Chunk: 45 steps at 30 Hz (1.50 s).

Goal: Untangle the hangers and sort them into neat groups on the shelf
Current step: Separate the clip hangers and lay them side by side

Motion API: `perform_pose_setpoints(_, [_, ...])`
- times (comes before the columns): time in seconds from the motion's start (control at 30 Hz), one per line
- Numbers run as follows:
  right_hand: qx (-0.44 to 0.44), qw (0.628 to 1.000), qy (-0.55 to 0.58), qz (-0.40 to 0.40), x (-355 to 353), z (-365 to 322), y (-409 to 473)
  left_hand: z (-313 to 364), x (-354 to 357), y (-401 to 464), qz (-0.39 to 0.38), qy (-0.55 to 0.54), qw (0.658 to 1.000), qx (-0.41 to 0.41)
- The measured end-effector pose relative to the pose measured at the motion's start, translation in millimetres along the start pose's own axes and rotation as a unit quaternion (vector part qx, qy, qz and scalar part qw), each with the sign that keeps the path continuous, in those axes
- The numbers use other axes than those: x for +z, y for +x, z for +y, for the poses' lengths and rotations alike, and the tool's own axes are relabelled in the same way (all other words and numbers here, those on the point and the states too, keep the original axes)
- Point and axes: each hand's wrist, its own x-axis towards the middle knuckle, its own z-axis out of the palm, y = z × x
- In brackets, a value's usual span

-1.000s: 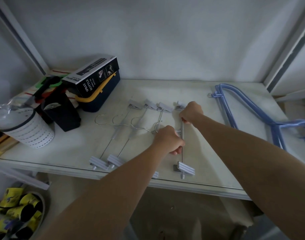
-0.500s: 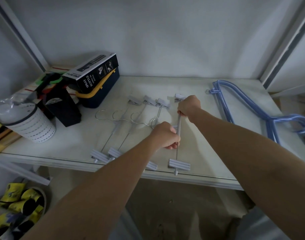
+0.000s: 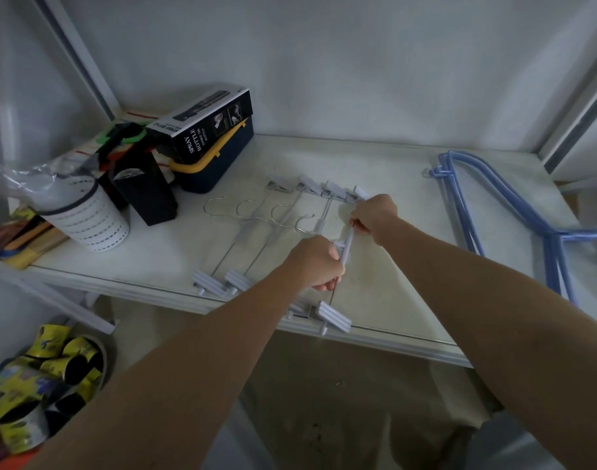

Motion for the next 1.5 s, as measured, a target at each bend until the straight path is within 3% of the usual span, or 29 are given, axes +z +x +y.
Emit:
perform_pose_setpoints(0.23, [-0.04, 0.996, -0.073, 0.026, 0, -3, 1, 0, 2, 7, -0.002, 0.009, 1.0, 0.005])
perform_pose_setpoints(0.8, [-0.052, 0.995, -0.082, 0.016, 4, -9, -13, -11, -8, 8, 0.02, 0.059, 0.996, 0.058])
perform_pose_setpoints(0.87, [-0.057, 0.993, -0.102, 0.016, 2, -11, -17, -11, -16, 3, 0.05, 0.045, 0.995, 0.068])
perform_pose_setpoints(0.93, [-0.064, 0.99, -0.123, 0.021, 1, -12, -21, -15, -28, 0, 0.142, 0.05, 0.986, 0.072])
perform_pose_setpoints(1.0, [-0.068, 0.987, -0.142, 0.023, 2, -12, -23, -28, -48, -1, 0.264, 0.061, 0.962, 0.038])
perform_pose_setpoints(1.07, [-0.071, 0.983, -0.165, 0.023, 2, -13, -28, -51, -69, 0, 0.338, 0.094, 0.936, -0.024])
perform_pose_setpoints(1.2, [-0.084, 0.975, -0.202, 0.026, 7, -13, -32, -91, -86, 1, 0.324, 0.186, 0.919, -0.123])
perform_pose_setpoints(1.5, [-0.085, 0.976, -0.194, 0.048, 13, -12, -19, -93, -85, 17, 0.297, 0.17, 0.932, -0.117])
